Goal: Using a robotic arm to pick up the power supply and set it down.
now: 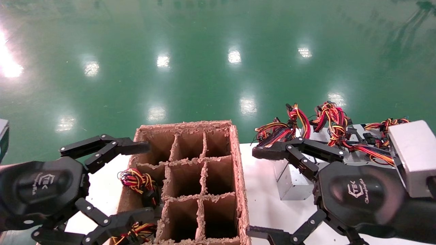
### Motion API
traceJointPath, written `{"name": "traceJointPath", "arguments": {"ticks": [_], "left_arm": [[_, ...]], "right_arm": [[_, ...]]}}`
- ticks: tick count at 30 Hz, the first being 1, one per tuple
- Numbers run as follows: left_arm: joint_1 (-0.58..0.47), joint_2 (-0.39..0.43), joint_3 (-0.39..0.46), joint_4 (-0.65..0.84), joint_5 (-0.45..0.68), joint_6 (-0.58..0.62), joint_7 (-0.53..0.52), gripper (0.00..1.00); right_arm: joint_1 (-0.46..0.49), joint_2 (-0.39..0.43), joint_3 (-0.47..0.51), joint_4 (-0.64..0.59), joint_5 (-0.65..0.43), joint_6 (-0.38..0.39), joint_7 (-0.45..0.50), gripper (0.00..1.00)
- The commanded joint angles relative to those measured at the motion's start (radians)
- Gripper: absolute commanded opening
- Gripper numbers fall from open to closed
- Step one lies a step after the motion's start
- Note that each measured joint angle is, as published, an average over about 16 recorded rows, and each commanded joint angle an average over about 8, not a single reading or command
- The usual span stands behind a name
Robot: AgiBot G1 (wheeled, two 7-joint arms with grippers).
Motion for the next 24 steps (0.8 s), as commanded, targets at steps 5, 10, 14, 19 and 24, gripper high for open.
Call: {"name": "traceJointPath", "arguments": {"ticks": [5, 10, 14, 19, 24], "left_arm": [[0.0, 0.0, 0.0, 0.0, 0.0, 0.0, 0.0, 0.0], [0.0, 0.0, 0.0, 0.0, 0.0, 0.0, 0.0, 0.0], [0.0, 0.0, 0.0, 0.0, 0.0, 0.0, 0.0, 0.0], [0.0, 0.0, 0.0, 0.0, 0.0, 0.0, 0.0, 0.0], [0.0, 0.0, 0.0, 0.0, 0.0, 0.0, 0.0, 0.0]], "right_arm": [[0.002, -0.004, -0.001, -0.002, 0.002, 0.0, 0.001, 1.0], [0.022, -0.025, -0.01, -0.015, -0.003, 0.004, 0.009, 1.0], [0.049, -0.054, -0.031, -0.028, -0.039, 0.017, 0.012, 1.0], [0.086, -0.108, -0.072, -0.053, -0.112, 0.039, 0.005, 1.0], [0.129, -0.181, -0.114, -0.108, -0.177, 0.05, -0.016, 1.0]]}}
